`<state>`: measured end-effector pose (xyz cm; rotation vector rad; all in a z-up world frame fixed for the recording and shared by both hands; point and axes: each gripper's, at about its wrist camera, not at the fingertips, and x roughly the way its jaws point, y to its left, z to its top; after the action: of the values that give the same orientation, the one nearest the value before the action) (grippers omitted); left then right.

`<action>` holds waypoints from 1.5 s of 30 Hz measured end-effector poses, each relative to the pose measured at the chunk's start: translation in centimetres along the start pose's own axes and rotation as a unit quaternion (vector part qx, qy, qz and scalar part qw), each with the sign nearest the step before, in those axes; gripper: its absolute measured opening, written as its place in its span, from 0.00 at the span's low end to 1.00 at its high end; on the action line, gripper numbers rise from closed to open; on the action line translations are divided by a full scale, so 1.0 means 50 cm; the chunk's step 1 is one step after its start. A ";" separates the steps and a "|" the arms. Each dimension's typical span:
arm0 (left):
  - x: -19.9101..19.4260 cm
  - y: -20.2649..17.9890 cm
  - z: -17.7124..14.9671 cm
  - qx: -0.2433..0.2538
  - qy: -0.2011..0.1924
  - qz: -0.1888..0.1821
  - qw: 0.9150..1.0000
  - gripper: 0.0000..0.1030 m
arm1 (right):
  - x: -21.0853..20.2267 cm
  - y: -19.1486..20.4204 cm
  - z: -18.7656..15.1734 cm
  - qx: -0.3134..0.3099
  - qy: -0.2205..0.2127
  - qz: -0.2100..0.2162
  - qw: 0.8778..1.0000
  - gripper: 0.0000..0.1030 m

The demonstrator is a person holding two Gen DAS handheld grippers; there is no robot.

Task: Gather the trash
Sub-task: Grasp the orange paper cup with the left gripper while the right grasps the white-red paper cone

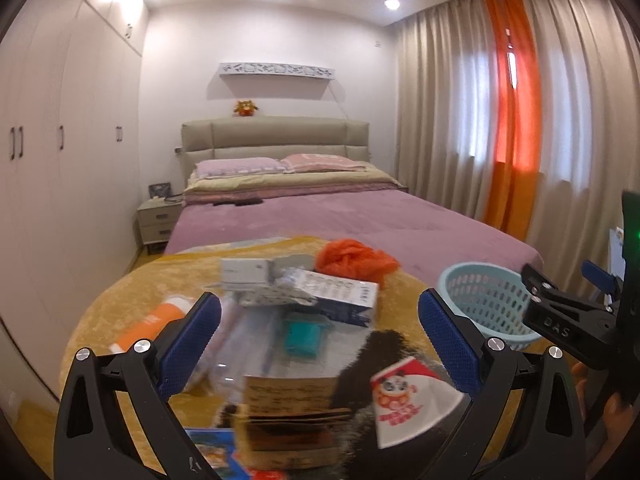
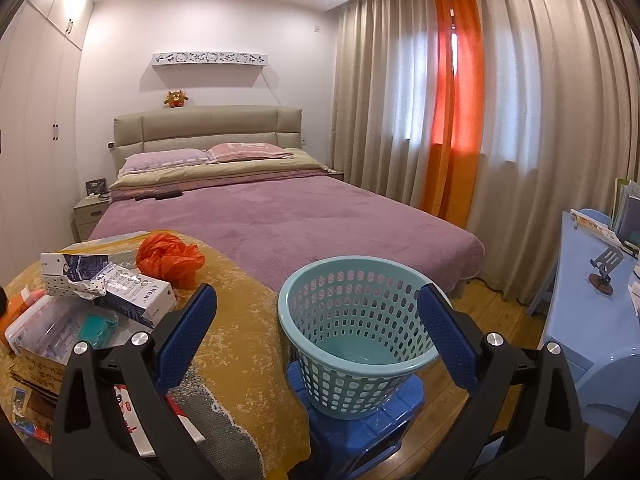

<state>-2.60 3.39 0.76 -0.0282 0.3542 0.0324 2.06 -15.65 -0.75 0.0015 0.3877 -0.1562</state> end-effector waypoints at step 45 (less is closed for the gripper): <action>0.230 0.420 -0.080 -0.073 0.216 0.037 0.973 0.85 | 0.107 0.177 -0.153 -0.054 0.197 0.276 0.939 0.85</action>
<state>6.03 24.57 -7.43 -0.1693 0.7893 0.1281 5.40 -7.47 -10.10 0.0328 0.7797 0.4290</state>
